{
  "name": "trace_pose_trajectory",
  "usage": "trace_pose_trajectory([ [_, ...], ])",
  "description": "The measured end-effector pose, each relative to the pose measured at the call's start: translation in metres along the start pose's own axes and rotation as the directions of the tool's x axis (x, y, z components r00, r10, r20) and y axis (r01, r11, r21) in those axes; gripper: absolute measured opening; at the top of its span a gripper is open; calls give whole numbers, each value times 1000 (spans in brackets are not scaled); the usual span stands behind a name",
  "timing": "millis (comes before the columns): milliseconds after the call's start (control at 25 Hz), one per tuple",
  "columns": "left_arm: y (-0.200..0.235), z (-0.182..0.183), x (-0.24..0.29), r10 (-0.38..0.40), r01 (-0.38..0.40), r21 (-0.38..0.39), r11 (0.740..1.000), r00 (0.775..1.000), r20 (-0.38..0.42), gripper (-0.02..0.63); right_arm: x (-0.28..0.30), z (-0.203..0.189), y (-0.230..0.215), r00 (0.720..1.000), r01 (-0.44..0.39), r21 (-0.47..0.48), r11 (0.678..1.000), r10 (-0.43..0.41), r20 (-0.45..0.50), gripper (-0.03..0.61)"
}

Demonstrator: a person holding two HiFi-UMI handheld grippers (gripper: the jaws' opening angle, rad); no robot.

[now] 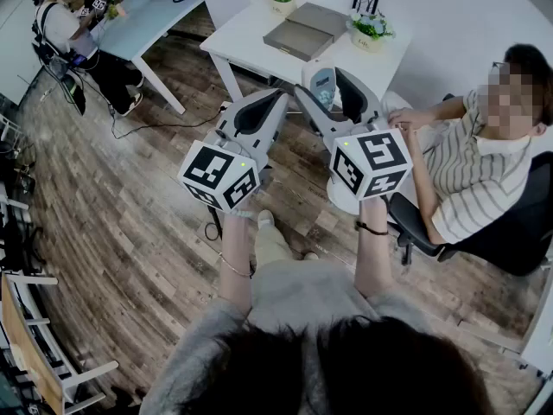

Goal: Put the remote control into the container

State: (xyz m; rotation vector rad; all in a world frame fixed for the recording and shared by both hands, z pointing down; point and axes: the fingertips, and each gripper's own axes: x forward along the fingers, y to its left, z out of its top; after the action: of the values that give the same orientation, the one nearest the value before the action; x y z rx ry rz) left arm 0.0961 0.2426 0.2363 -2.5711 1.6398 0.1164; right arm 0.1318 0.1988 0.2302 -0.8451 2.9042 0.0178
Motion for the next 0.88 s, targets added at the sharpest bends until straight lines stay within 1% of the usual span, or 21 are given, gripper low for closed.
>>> trace_pose_trajectory([
  [320, 1, 4, -9, 7, -7, 10, 1000, 1000, -2, 3, 2, 4, 7, 1000, -1, -9, 1000, 1, 1, 287],
  [520, 0, -1, -11, 19, -19, 2, 1000, 1000, -6, 3, -1, -3, 7, 1000, 0, -5, 1000, 0, -16, 287],
  [680, 4, -10, -7, 25, -25, -14, 1000, 999, -32, 3, 3, -14, -1, 999, 2, 27, 1000, -1, -38, 287],
  [800, 17, -19, -3, 26, -28, -26, 999, 998, -63, 3, 14, -26, -8, 998, 13, 58, 998, -10, -60, 287],
  [880, 29, -23, 3, 23, -25, -37, 999, 997, -69, 3, 24, -33, -16, 997, 20, 78, 997, -15, -71, 287],
])
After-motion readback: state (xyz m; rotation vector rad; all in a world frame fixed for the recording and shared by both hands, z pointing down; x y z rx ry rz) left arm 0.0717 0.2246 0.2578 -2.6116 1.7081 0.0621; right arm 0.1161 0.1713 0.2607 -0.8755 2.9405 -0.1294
